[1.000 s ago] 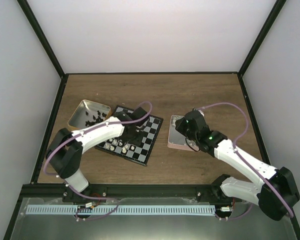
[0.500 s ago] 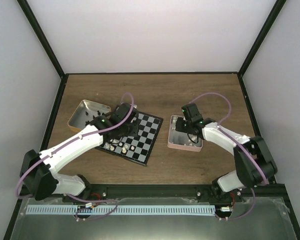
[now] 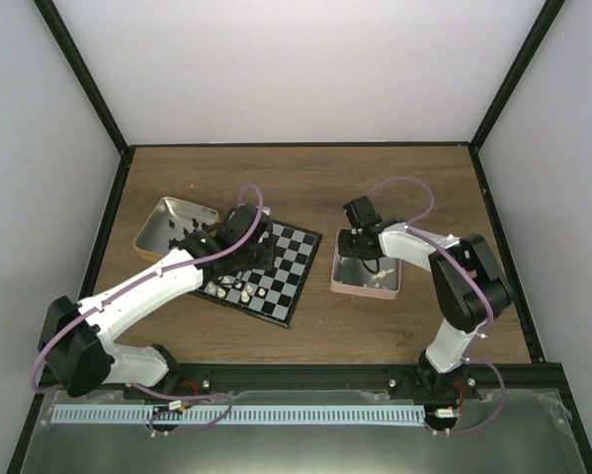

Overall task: Set up the chess pieces on the board
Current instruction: Pick up the chess piece from the storage box, then place the chess piece on the chessboard.

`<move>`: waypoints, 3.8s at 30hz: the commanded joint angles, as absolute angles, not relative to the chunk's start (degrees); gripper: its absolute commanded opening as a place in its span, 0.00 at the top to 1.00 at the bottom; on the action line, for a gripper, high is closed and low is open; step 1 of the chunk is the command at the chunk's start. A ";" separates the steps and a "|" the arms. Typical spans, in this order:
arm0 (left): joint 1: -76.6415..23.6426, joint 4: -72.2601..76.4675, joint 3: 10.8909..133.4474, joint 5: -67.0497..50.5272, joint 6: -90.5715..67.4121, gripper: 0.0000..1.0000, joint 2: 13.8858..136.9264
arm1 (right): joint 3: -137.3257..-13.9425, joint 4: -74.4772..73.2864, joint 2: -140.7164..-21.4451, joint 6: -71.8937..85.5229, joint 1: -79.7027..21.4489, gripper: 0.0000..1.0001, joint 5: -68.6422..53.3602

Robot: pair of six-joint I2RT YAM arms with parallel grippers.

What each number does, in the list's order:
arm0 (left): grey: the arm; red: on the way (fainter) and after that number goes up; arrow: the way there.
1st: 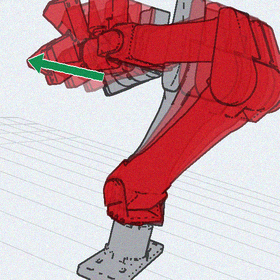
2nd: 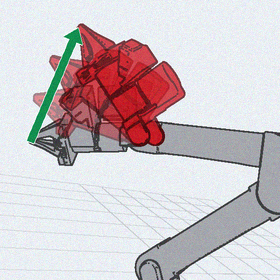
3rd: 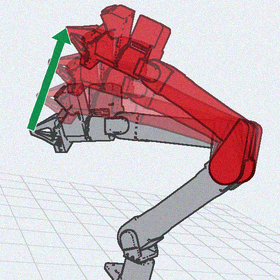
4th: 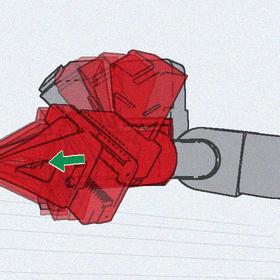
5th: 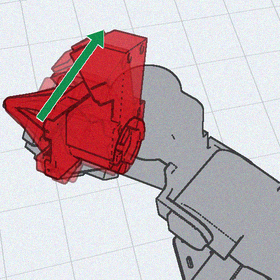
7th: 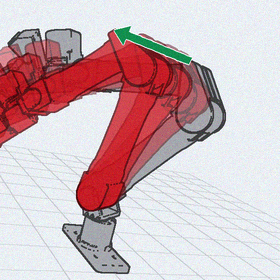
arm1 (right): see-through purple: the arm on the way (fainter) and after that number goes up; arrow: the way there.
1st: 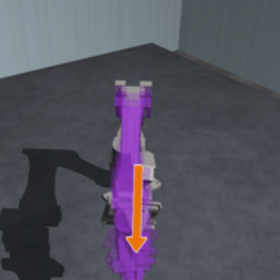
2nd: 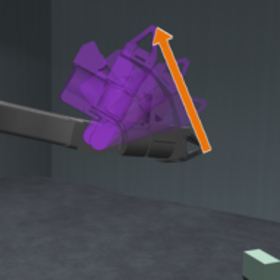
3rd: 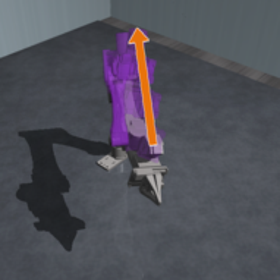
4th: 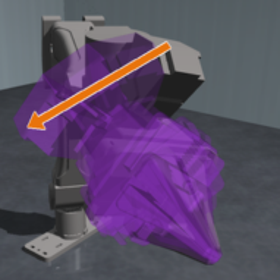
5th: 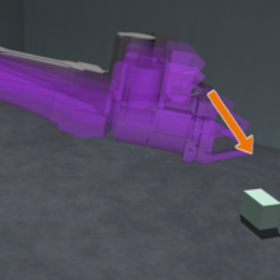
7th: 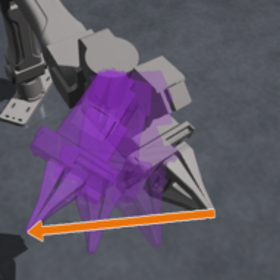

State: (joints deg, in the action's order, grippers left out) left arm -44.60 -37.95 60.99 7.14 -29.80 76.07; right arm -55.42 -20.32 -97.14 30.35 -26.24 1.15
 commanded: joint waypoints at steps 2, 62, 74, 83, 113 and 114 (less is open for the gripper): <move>-44.30 -36.35 60.61 6.66 -29.53 0.57 77.05 | -59.32 -26.04 -99.89 30.87 -28.23 0.65 6.82; -44.16 -34.40 58.18 5.84 -29.11 0.57 78.09 | -54.06 -30.89 -99.58 28.88 -34.39 0.85 8.02; -43.77 -32.41 58.22 5.73 -32.00 0.56 74.20 | -52.93 -25.03 -88.86 30.43 -34.36 0.92 11.60; -42.94 -23.39 57.70 -2.15 -35.62 0.48 64.77 | -50.21 -14.54 -75.55 24.59 -34.28 0.92 -0.65; -41.27 -12.88 57.74 -25.26 -46.24 0.57 66.70 | -45.52 6.03 -62.22 12.19 -34.41 0.91 -45.84; -41.30 -12.63 57.72 -25.61 -46.35 0.60 66.85 | -45.48 6.21 -62.18 12.38 -34.37 0.91 -45.78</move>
